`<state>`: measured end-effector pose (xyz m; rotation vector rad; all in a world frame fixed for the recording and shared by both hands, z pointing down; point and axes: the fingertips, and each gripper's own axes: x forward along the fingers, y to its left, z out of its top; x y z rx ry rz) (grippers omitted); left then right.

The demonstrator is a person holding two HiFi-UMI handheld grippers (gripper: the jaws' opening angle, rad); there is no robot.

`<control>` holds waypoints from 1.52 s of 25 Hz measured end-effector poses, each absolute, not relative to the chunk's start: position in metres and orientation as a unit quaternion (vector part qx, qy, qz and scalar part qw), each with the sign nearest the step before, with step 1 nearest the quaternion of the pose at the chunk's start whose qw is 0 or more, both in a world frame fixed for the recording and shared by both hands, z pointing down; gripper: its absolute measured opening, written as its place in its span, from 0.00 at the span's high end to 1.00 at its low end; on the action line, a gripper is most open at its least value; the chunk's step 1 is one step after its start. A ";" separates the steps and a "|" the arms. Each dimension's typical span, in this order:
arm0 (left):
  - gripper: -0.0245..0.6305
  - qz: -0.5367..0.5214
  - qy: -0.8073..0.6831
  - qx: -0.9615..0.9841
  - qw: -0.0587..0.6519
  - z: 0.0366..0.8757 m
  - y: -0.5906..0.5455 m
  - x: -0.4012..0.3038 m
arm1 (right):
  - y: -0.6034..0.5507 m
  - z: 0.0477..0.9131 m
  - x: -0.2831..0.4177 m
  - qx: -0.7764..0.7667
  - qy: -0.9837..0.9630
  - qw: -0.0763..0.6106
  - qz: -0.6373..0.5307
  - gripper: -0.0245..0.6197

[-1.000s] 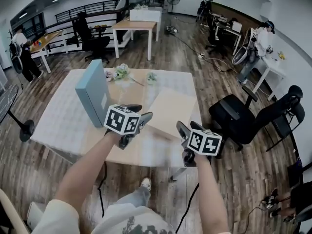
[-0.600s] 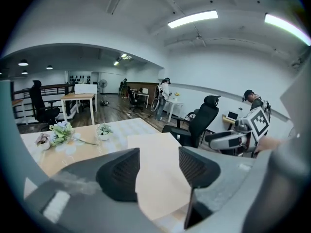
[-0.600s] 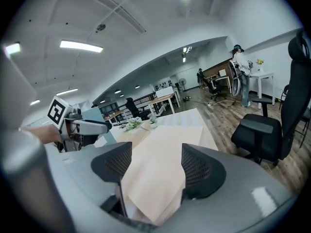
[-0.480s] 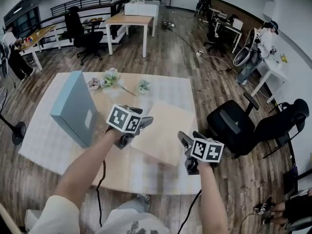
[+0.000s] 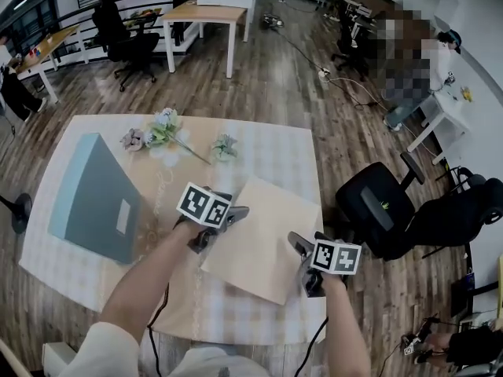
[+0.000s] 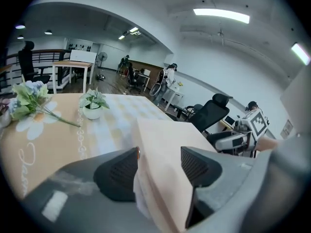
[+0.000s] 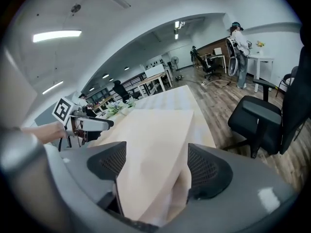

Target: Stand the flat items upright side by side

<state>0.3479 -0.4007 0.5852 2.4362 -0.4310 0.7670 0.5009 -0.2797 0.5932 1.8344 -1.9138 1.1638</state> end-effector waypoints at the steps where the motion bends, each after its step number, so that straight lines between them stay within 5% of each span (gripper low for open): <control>1: 0.52 0.284 -0.160 0.904 0.278 0.592 -0.404 0.351 | -0.281 0.599 0.503 0.629 -0.653 0.124 0.404 0.34; 13: 0.52 0.252 -0.139 0.885 0.365 0.617 -0.416 0.369 | -0.305 0.629 0.505 0.597 -0.649 0.106 0.460 0.32; 22: 0.54 0.235 -0.205 0.896 0.317 0.557 -0.407 0.338 | -0.319 0.570 0.493 0.596 -0.702 0.102 0.376 0.41; 38: 0.54 0.132 -0.369 0.898 0.198 0.439 -0.352 0.239 | -0.309 0.439 0.412 0.568 -0.809 0.115 0.102 0.43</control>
